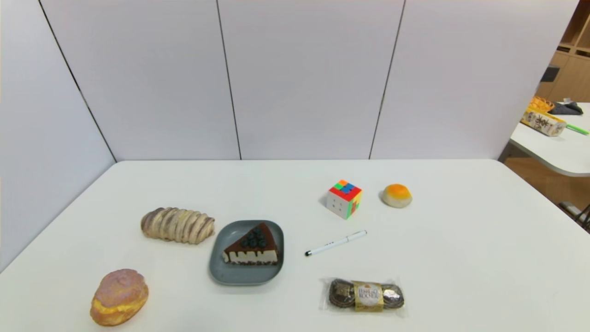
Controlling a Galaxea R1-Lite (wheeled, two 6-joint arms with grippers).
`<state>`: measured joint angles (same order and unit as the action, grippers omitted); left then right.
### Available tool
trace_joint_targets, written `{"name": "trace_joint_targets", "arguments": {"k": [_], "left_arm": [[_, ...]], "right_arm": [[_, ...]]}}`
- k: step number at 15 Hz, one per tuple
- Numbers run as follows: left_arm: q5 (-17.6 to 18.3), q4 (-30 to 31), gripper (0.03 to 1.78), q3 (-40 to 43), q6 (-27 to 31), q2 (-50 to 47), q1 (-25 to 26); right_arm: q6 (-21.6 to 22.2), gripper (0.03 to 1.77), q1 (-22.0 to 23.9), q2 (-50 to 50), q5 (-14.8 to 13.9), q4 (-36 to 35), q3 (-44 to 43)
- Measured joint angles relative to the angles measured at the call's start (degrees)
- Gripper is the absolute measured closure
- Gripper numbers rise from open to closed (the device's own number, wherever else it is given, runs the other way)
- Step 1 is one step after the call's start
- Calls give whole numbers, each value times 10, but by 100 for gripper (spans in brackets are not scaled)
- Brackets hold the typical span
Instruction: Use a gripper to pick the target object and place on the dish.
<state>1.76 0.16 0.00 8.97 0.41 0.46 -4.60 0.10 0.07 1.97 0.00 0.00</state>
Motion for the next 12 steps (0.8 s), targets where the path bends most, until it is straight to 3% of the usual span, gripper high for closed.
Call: {"name": "trace_joint_targets", "arguments": {"k": [12], "left_arm": [[-2, -2, 12, 0, -45, -4, 0]], "right_arm": [[0, 9, 0, 0, 0, 0, 0]]}}
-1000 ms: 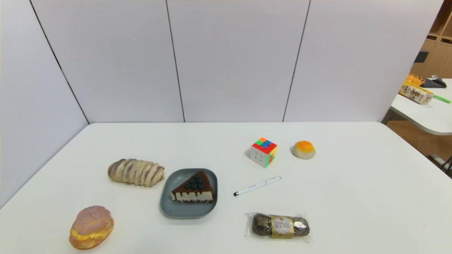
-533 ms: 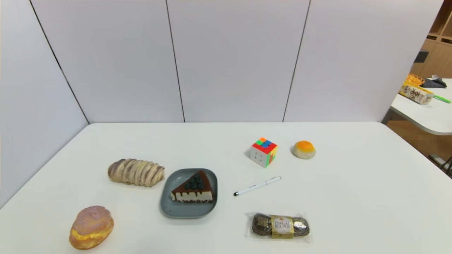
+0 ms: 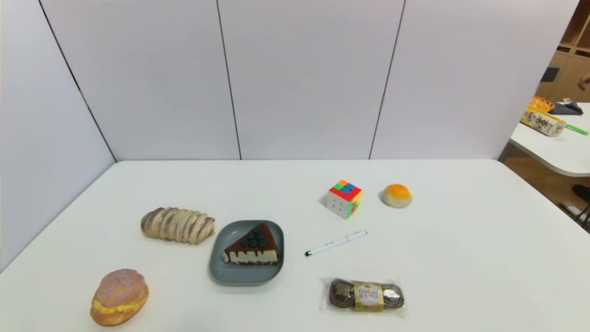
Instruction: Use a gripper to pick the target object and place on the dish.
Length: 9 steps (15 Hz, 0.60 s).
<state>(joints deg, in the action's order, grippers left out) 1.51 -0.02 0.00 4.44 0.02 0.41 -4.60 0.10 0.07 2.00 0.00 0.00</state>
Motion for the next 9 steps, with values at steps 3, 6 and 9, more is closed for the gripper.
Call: {"name": "trace_joint_targets", "arguments": {"k": [3, 6, 9], "left_arm": [[0, 0, 12, 0, 0, 0, 0], [0, 0, 12, 0, 0, 0, 0], [0, 0, 12, 0, 0, 0, 0]], "right_arm": [[0, 9, 0, 0, 0, 0, 0], [0, 9, 0, 0, 0, 0, 0], [0, 9, 0, 0, 0, 0, 0]]}}
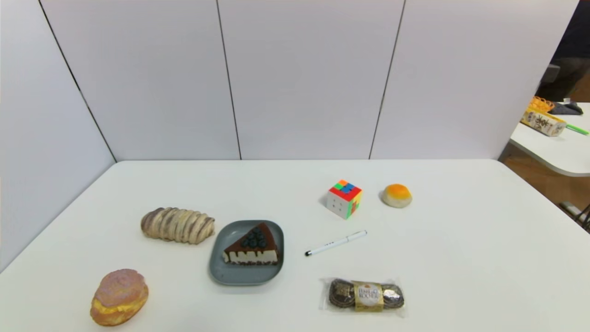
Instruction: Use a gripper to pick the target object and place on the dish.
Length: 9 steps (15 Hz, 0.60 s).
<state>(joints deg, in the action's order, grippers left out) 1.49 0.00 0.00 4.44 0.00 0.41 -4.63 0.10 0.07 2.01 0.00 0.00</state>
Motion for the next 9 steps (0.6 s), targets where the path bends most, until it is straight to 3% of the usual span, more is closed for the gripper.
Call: {"name": "trace_joint_targets", "arguments": {"k": [9], "left_arm": [[0, 0, 12, 0, 0, 0, 0]], "right_arm": [[2, 9, 0, 0, -4, 0, 0]]}}
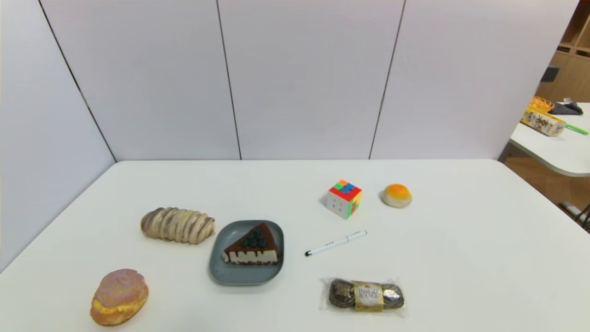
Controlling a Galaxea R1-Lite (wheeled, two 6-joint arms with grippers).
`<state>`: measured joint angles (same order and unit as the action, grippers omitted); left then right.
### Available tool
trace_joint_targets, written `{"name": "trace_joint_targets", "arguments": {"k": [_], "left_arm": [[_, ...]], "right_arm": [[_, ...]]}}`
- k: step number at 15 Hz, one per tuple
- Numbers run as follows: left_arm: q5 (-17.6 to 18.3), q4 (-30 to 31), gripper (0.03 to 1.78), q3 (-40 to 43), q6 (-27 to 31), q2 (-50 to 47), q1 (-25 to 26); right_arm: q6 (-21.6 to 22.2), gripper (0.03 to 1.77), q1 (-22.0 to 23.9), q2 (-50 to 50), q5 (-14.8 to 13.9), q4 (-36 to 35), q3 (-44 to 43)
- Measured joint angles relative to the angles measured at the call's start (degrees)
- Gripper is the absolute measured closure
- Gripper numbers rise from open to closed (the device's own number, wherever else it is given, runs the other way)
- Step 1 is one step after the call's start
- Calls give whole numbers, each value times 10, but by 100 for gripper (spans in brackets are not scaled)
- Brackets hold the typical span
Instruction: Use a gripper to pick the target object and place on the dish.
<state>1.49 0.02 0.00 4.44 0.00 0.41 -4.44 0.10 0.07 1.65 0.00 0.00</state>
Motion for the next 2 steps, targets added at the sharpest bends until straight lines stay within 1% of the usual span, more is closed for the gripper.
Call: {"name": "trace_joint_targets", "arguments": {"k": [2], "left_arm": [[0, 0, 12, 0, 0, 0, 0]], "right_arm": [[1, 9, 0, 0, 0, 0, 0]]}}
